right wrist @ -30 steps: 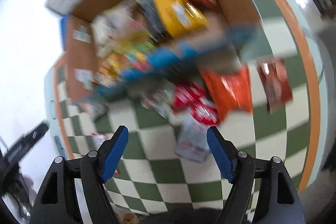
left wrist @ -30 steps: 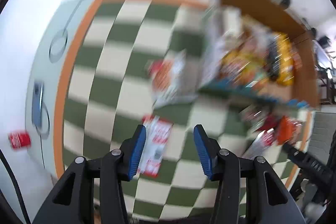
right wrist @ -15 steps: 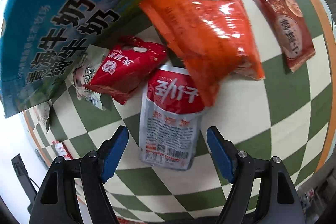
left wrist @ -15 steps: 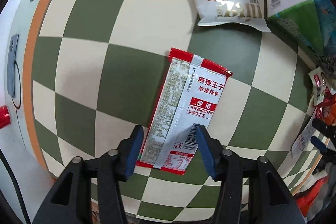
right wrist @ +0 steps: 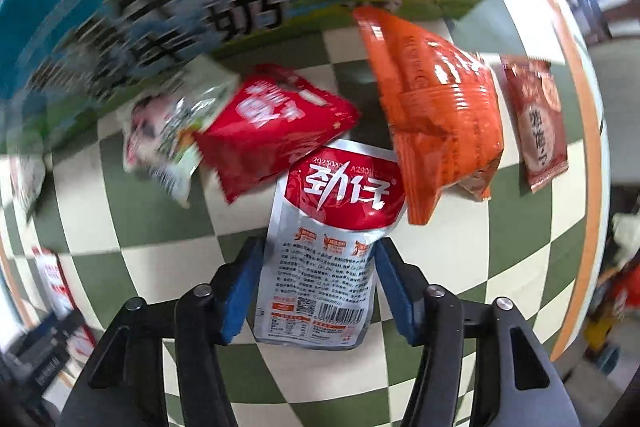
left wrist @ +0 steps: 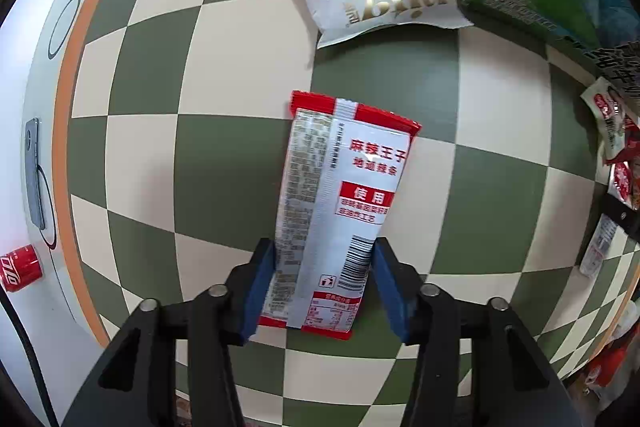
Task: Organize snacks
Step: 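Grasp the white-red spicy strip packet with the left tool while the right grasps the red-white Jinzai pouch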
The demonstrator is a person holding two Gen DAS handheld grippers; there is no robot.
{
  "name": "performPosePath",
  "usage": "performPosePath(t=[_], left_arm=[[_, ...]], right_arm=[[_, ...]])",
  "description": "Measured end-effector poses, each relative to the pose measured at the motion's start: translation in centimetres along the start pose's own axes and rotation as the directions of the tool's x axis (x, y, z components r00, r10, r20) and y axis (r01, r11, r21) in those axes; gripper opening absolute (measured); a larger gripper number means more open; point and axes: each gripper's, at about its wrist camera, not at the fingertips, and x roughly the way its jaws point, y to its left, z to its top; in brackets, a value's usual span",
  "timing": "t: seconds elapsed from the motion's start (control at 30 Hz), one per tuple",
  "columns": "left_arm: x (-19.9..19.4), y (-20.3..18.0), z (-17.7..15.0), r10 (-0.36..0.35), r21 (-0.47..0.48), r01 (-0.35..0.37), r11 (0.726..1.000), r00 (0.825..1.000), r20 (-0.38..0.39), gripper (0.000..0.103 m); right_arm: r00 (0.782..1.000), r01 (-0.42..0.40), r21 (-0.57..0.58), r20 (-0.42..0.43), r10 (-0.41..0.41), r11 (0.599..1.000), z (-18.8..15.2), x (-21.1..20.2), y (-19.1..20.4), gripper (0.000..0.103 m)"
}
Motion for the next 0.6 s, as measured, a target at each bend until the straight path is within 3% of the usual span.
performPosePath(t=[0.07, 0.13, 0.17, 0.2, 0.3, 0.43, 0.57, 0.6], left_arm=[[-0.1, 0.0, -0.4, -0.020, -0.009, 0.020, 1.000, 1.000, -0.008, 0.044], [-0.3, -0.5, -0.9, -0.033, -0.007, 0.033, 0.999, 0.999, -0.004, 0.044], [-0.4, -0.7, -1.1, -0.035, -0.004, 0.035, 0.999, 0.999, -0.003, 0.044], [-0.5, -1.1, -1.4, -0.040, -0.002, 0.040, 0.999, 0.999, -0.003, 0.044], [-0.6, -1.9, -2.0, -0.052, 0.002, 0.052, 0.999, 0.999, -0.006, 0.044], [-1.5, -4.0, -2.5, -0.081, 0.023, 0.081, 0.996, 0.997, -0.001, 0.044], [-2.1, -5.8, -2.4, -0.106, 0.051, 0.105, 0.993, 0.994, 0.007, 0.044], [-2.2, -6.4, -2.2, -0.110, 0.053, 0.109, 0.993, 0.994, 0.007, 0.044]], right_arm=[[1.000, -0.001, -0.033, 0.022, 0.002, 0.999, -0.8, -0.4, 0.6, 0.052], [0.999, -0.028, -0.065, 0.040, 0.030, 0.998, -1.7, -1.2, 1.4, 0.040], [0.998, -0.050, -0.075, 0.022, 0.052, 0.996, -2.0, -1.3, 1.5, 0.004], [0.997, -0.070, -0.070, 0.005, 0.071, 0.995, -2.4, -1.2, 1.5, 0.001], [0.991, -0.134, -0.014, -0.008, 0.134, 0.991, -3.0, -0.9, 0.3, 0.001], [0.954, -0.297, 0.086, 0.003, 0.298, 0.951, -3.2, -2.6, -2.9, 0.001], [0.964, -0.266, 0.073, 0.001, 0.267, 0.961, -2.2, -2.9, -4.4, 0.003], [0.966, -0.256, 0.069, -0.016, 0.258, 0.964, -1.5, -2.6, -4.6, 0.008]])
